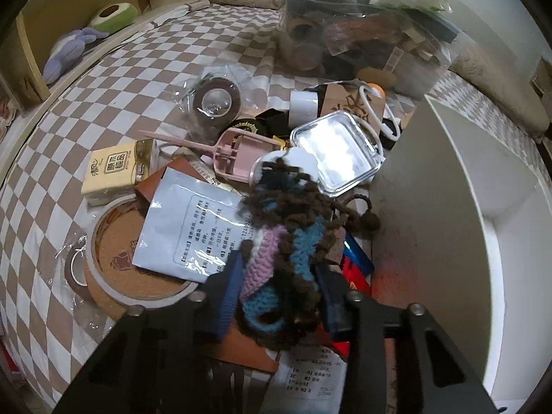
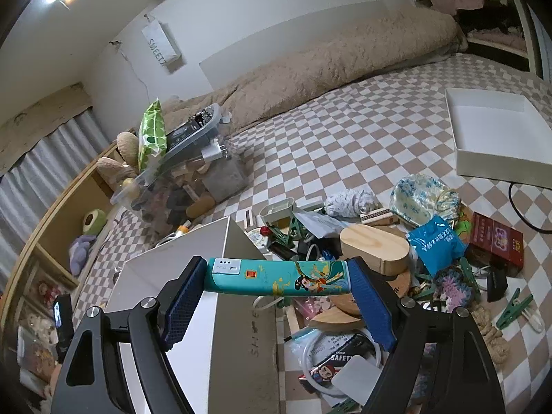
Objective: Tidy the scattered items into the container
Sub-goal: 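Lift the knitted pouch and teal stick and carry both over the white box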
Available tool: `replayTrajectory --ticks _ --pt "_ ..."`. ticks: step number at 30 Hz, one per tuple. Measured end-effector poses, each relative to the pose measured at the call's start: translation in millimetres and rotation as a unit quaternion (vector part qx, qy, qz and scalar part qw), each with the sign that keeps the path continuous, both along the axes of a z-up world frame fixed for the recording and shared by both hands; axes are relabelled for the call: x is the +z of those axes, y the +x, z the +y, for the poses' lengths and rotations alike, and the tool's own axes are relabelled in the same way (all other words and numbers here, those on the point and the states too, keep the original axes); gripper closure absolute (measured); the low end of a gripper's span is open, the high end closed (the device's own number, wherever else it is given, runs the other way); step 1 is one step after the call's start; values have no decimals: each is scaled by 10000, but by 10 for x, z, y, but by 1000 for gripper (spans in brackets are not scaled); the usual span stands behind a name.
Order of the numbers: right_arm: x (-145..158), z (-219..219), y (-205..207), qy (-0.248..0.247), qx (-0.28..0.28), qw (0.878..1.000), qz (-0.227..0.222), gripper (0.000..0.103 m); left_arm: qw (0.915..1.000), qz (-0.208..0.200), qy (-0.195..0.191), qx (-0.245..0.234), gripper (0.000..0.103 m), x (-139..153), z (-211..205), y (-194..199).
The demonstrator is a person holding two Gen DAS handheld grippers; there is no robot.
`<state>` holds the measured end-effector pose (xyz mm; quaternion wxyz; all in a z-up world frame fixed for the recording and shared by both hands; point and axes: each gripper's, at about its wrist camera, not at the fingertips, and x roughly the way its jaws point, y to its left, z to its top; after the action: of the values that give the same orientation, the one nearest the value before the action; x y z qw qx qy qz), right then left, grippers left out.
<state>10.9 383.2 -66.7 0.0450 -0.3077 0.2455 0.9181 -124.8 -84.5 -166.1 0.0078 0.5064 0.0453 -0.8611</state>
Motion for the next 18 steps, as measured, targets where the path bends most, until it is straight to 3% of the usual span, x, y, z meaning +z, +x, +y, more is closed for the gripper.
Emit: replayTrajectory --ticks 9,18 --pt "64 -14 60 19 -27 9999 151 20 9963 758 342 228 76 317 -98 99" --pt "159 -52 134 19 -45 9993 367 20 9787 1882 773 275 76 789 -121 380"
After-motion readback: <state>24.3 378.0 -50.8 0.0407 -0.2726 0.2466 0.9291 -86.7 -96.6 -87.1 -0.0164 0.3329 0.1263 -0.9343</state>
